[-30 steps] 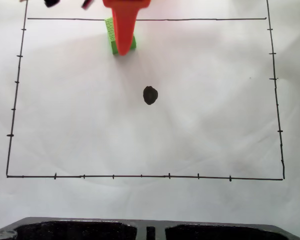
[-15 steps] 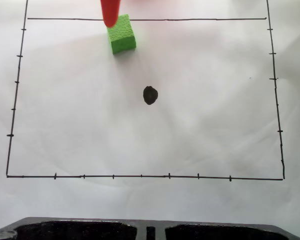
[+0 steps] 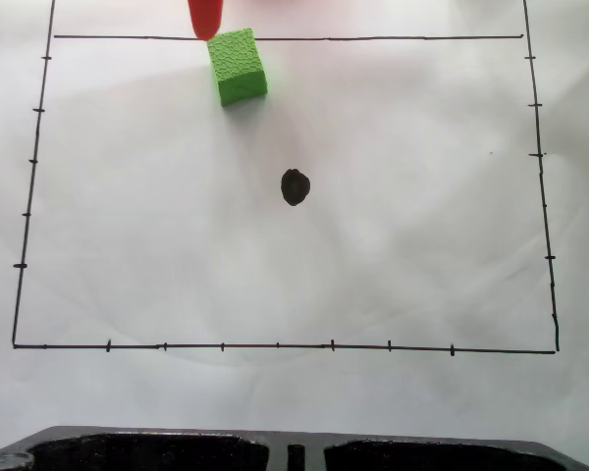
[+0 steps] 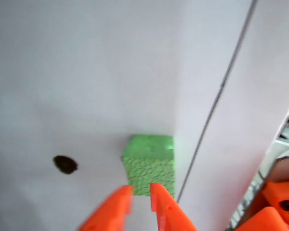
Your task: Grasp the colored block, Place it on the black dot, and then return the arm to the default position.
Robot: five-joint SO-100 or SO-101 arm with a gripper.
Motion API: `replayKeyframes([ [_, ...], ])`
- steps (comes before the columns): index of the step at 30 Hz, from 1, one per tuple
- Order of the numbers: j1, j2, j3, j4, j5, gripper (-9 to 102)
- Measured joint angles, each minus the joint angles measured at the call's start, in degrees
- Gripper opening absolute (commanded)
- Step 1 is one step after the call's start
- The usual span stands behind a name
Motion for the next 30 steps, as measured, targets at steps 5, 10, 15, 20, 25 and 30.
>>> replayKeyframes([
  [5,0.44,-1.14,0.00,0.00,-1.93,16],
  [10,0.88,-3.16,0.00,0.00,-3.25,21],
  [15,0.88,-6.33,0.00,0.00,-5.71,23],
  [20,-0.79,-8.00,0.97,-1.05,-7.12,25],
  [25,-1.32,-8.88,1.32,-1.58,-7.65,28],
  [30,-1.93,-10.81,1.41,-1.58,-8.61,28],
])
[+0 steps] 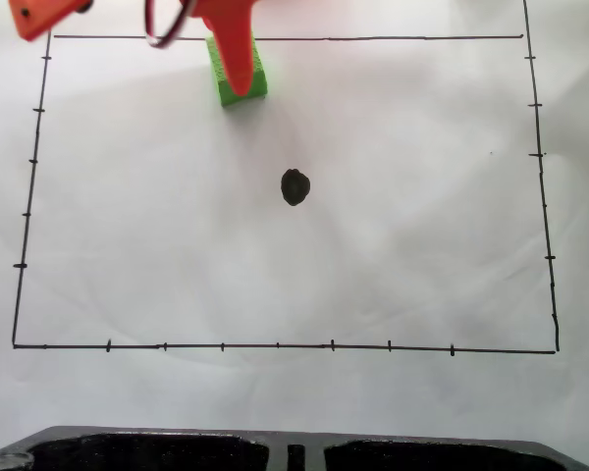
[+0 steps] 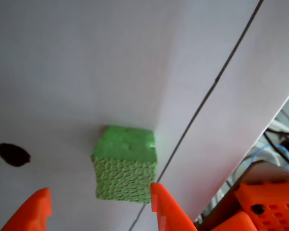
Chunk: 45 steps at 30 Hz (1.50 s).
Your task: Grasp the colored block, Place it on the black dot, and then return the arm to the default position.
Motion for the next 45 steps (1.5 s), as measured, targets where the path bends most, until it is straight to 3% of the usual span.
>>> replayKeyframes([
  [32,0.35,-4.83,7.38,-8.17,-2.29,25],
  [45,-0.35,-6.77,7.38,-10.20,0.62,13],
])
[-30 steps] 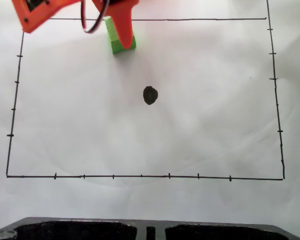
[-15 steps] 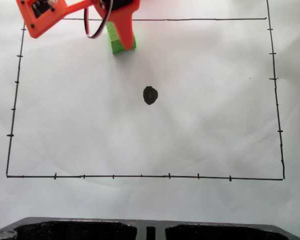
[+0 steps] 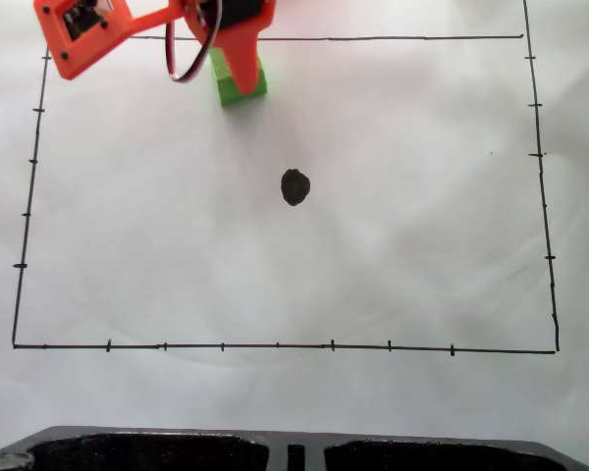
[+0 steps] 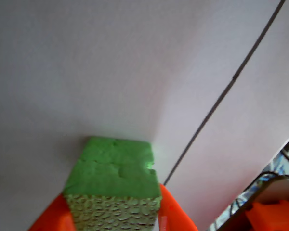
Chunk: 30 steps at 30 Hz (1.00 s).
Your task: Grasp the colored block, Place it on the black dot, and then return the arm to the default position.
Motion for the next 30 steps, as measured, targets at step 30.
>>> replayKeyframes([
  [30,-7.38,-13.80,-22.15,0.97,23.73,4],
])
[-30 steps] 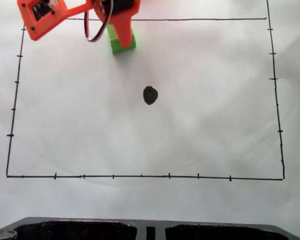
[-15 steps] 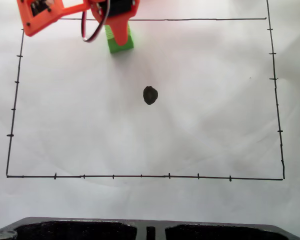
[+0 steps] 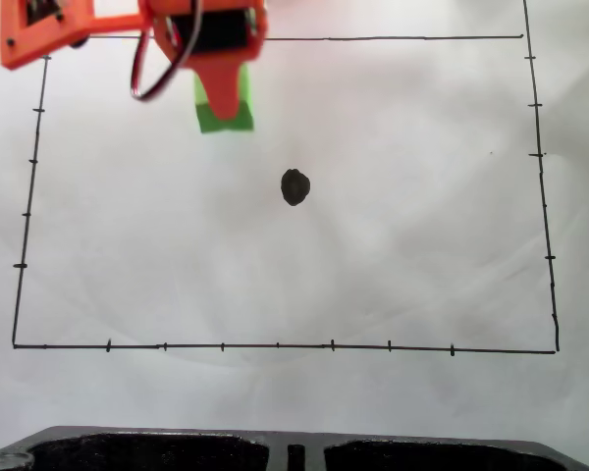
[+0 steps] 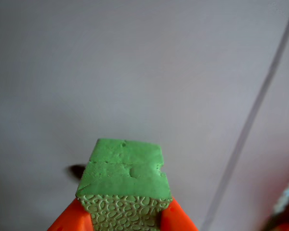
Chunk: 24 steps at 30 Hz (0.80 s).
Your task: Grasp the colored block, Place it on the black dot, and then return the arm to the default position.
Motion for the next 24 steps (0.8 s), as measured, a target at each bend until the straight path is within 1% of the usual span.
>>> replayKeyframes([
  [6,-7.29,-12.57,-10.28,-0.88,8.61,4],
  [11,-9.40,-19.86,-12.39,-3.69,13.01,4],
  [14,-12.04,-22.59,-12.48,-5.27,14.59,4],
  [19,-11.87,-25.05,-12.74,-7.47,15.56,5],
  [24,-13.80,-26.28,-13.27,-8.61,15.73,6],
])
